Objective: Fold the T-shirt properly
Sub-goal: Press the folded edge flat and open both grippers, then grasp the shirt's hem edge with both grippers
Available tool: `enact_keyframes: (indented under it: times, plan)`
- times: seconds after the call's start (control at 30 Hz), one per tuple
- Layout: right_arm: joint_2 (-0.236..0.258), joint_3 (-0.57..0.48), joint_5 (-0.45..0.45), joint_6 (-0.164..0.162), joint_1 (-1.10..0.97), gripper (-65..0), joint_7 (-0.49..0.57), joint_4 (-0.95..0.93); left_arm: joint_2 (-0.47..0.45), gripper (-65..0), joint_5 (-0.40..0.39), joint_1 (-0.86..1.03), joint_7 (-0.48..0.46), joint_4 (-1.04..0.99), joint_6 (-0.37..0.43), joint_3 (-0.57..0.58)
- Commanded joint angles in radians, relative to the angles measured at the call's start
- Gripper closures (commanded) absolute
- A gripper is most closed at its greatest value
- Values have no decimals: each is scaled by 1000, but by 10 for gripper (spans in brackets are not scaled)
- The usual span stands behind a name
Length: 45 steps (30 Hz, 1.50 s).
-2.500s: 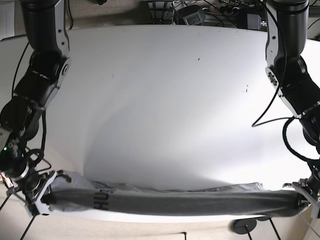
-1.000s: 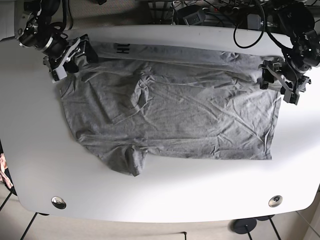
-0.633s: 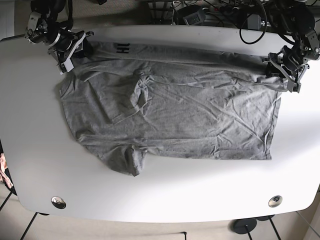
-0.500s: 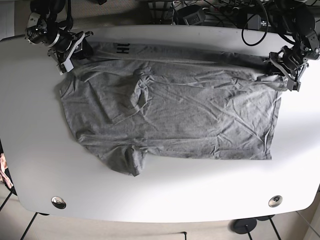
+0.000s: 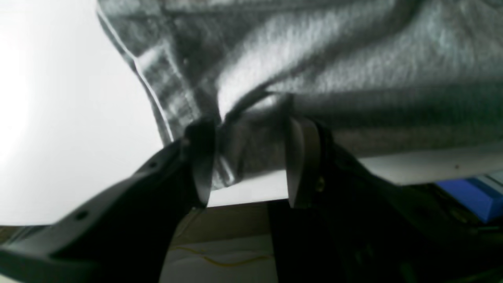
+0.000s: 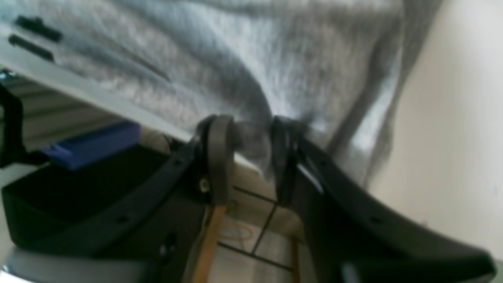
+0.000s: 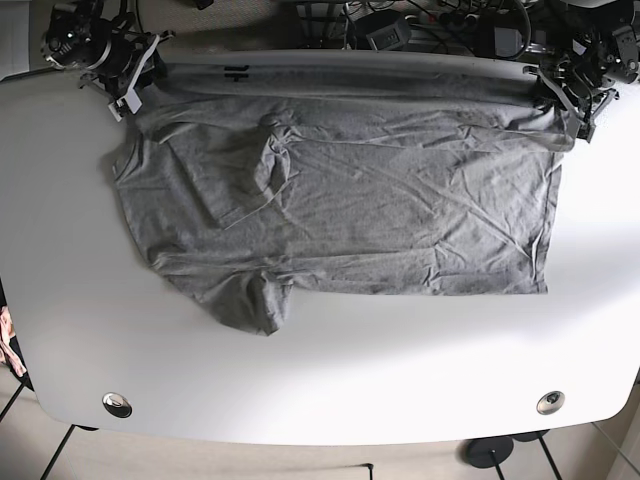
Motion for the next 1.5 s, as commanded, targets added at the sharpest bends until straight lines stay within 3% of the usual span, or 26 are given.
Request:
enact_keyframes:
  times: [0.03, 0.27, 0.4, 0.57, 0.67, 0.7, 0.8, 0.83, 0.9, 0.97, 1.07, 1.13, 1.23, 1.33, 1.5]
  plan:
    - [7, 6, -2, -4, -6, -160, -3, 36, -16, -260, -9, 15, -15, 67, 0, -11]
    - [2, 76, 4, -4, 52, -160, -6, 140, -16, -260, -11, 11, -15, 255, 0, -70]
    - [12, 76, -2, -4, 163, -165, -6, 132, -16, -260, -6, -118, -15, 282, 0, -71]
    - [4, 66, -2, -4, 420, -166, -7, -32, 45, -261, 10, -356, -15, 216, 11, -47]
    - [10, 0, -5, -4, 600, -173, -6, -171, 91, -261, 110, -476, -15, 152, 11, -44]
    - [10, -13, -5, -4, 649, -198, -1, -213, 107, -262, 141, -509, -15, 141, 11, -44]
    - [9, -17, -5, -4, 784, -379, 19, -363, 140, -264, 230, -575, -15, 123, 9, -44]
    - [9, -26, -16, -4, 839, -453, 57, -448, 140, -286, 258, -588, -15, 121, 9, -44]
    - [10, -79, -82, -4, 921, -518, 125, -566, 140, -371, 268, -606, -15, 121, 9, -21]
    - [7, -112, -165, -4, 977, -523, 221, -685, 140, -425, 277, -608, -15, 121, 11, -13]
    - [2, -128, -347, -4, 1076, -507, 450, -938, 140, -426, 276, -609, -15, 121, 11, -13]
    - [2, -129, -418, -4, 1109, -485, 547, -1043, 140, -426, 277, -609, -15, 121, 11, -13]
    - [7, -135, -425, -4, 1123, -476, 656, -1147, 140, -426, 279, -609, -15, 121, 11, -16]
    - [-5, -135, -421, -4, 1097, -476, 656, -1150, 140, -426, 279, -611, -15, 121, 11, -16]
    - [-76, -183, -429, -9, 1056, -474, 699, -1153, 139, -426, 281, -632, -15, 120, 12, -13]
